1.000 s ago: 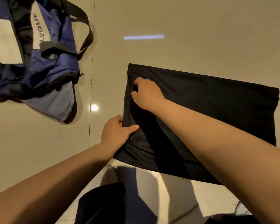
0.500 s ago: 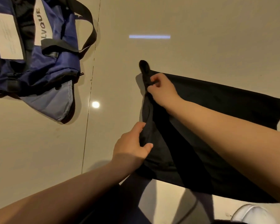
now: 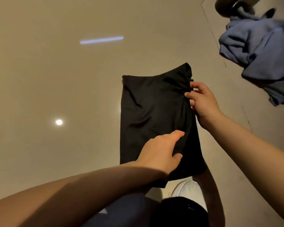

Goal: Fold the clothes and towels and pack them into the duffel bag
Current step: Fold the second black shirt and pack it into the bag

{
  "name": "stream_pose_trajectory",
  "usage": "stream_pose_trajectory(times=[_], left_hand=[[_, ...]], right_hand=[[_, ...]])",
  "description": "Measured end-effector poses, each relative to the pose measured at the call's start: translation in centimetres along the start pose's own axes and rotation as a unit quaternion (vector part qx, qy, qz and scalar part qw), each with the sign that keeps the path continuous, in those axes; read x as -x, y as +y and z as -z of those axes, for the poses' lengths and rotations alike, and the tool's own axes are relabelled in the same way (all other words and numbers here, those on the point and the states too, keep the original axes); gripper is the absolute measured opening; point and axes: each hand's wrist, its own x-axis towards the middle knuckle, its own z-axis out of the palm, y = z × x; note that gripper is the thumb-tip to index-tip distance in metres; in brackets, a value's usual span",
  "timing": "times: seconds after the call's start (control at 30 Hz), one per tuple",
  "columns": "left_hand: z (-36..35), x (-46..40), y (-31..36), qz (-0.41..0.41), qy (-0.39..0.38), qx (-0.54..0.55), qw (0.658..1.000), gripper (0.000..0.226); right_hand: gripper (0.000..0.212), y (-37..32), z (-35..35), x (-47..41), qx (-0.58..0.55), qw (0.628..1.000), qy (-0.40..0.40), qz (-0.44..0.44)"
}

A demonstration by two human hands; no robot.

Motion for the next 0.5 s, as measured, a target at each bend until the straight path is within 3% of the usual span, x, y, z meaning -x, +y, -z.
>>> stream_pose_trajectory(times=[0.13, 0.23, 0.3, 0.37, 0.43, 0.5], left_hand=[[-1.2, -2.7, 1.3, -0.028, -0.054, 0.039, 0.997, 0.058], [1.1, -5.9, -1.5, -0.032, 0.092, -0.003, 0.995, 0.036], [4.5, -8.4, -4.8, 0.029, 0.202, -0.028, 0.979, 0.029], [8.2, -10.3, -7.9, 0.104, 0.27, -0.027, 0.957, 0.036], [10.8, -11.4, -9.7, 0.155, 0.27, -0.007, 0.95, 0.043], [11.8, -12.2, -10.3, 0.163, 0.224, -0.005, 0.961, 0.046]], right_hand=[[0.03, 2.3, 3.7, -2.3, 0.01, 0.995, -0.01, -0.098], [0.025, 3.9, 4.9, -3.5, -0.007, 0.989, -0.017, -0.143], [0.022, 4.1, 5.2, -4.0, -0.006, 0.991, -0.024, -0.129], [0.03, 3.9, 5.2, -4.4, 0.034, 0.994, -0.034, -0.099], [0.042, 3.7, 4.9, -4.9, 0.069, 0.994, -0.019, -0.078], [0.04, 3.5, 4.4, -5.5, 0.078, 0.995, 0.002, -0.068]])
